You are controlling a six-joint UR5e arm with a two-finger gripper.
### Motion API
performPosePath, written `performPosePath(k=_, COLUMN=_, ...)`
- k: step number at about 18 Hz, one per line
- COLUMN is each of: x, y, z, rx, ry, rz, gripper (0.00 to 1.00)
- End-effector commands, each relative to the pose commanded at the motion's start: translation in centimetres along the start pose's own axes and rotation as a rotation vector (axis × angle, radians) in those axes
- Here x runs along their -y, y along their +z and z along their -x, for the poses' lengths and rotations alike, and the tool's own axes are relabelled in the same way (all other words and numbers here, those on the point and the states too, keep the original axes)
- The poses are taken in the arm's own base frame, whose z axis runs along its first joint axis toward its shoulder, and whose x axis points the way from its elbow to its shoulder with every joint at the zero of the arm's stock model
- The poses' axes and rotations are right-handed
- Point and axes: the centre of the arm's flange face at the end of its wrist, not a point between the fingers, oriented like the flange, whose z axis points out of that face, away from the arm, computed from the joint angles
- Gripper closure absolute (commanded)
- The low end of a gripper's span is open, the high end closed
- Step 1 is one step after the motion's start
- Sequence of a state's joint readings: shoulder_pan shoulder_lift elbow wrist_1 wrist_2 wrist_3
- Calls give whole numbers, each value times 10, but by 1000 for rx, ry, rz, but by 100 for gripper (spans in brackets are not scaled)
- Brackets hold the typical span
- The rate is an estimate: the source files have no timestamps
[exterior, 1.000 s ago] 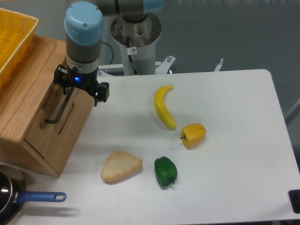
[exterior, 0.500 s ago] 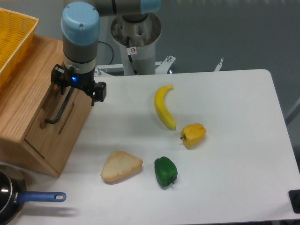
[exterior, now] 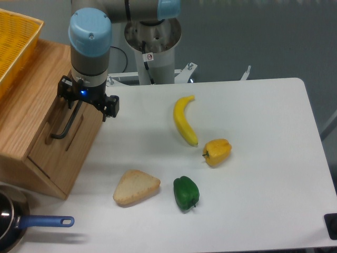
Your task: Slide the top drawer open
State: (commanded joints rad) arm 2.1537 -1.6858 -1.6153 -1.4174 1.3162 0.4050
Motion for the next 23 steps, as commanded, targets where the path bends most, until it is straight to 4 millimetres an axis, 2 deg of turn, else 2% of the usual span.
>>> performPosePath(k=6, x=5, y=2, z=5, rx=1, ry=-3, rz=5, gripper=0)
performPosePath(k=8, x=10, y=-7, z=9, rx=10, ry=-6, rz=-12, gripper=0)
performPosePath(k=10, x=11, y=-7, z=11, rx=13, ry=-6, rz=-11, gripper=0)
performPosePath(k=23, x=12, y=-3, z=22, rx=29, ry=-7, rz=2, gripper=0)
